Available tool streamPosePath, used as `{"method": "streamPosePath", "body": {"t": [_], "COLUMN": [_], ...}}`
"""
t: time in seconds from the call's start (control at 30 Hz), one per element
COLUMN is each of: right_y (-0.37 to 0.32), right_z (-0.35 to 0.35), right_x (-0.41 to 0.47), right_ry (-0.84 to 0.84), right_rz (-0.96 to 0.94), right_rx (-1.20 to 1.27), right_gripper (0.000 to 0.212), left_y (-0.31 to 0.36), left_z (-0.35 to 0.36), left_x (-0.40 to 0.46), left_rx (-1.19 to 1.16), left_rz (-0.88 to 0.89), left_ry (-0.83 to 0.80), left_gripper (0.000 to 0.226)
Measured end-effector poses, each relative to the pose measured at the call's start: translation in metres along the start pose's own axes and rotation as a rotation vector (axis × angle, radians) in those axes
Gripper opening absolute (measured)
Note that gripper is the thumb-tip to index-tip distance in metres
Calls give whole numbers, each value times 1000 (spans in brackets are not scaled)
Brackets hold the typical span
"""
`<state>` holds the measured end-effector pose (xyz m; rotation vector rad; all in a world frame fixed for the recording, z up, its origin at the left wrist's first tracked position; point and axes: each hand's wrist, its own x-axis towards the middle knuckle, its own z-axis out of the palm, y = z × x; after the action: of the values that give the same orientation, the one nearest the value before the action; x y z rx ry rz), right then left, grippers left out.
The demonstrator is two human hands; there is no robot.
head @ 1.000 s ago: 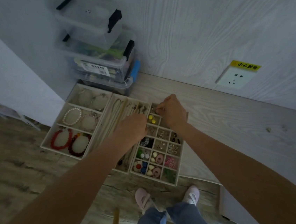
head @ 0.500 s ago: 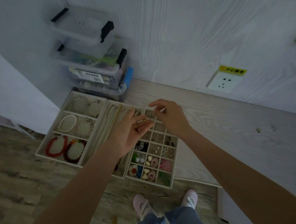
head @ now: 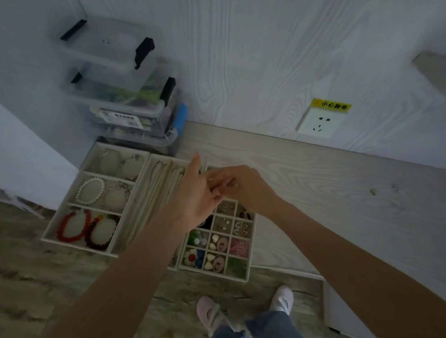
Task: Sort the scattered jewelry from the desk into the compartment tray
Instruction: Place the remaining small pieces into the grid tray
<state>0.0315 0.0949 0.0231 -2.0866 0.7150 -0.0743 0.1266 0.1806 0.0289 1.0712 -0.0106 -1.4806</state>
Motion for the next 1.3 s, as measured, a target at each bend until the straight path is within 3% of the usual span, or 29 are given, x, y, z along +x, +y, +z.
{"method": "streamPosePath", "body": {"t": [0.07,0.17,0.23,0.33,0.6,0.8,1.0,1.13,1.3], "right_y": [6,21,31,44,50,43,40,41,44], "right_z": [-5,-15,-20,-23,-8,5,17,20,9], "right_x": [0,1,0,0,6,14,20,23,18], "right_ry": [32,79,107,165,223,30,-16,-35,13], "right_rz": [14,95,160,191,216,68,-50,-34,41], "right_rx": [94,201,246,164,-33,-407,-700,-689,-455], "right_gripper": [13,7,6,8,5,17,20,23,19], "left_y": [0,-2,-4,-8,-8,-7,-6,-6,-6], "left_z": [1,-13,-30,-46,-48,-46,-47,-48,-48], "left_x": [1,1,1,4,4,3,3,4,5], "left_rx": [218,908,1250,1508,1542,1563,1555,1573,1579], "left_rz": [62,281,343,362,348,339,371,373,368], "left_ry": [68,294,302,290,268,268,261,269,262], "left_gripper": [57,38,37,43,49,50,47,48,47]}}
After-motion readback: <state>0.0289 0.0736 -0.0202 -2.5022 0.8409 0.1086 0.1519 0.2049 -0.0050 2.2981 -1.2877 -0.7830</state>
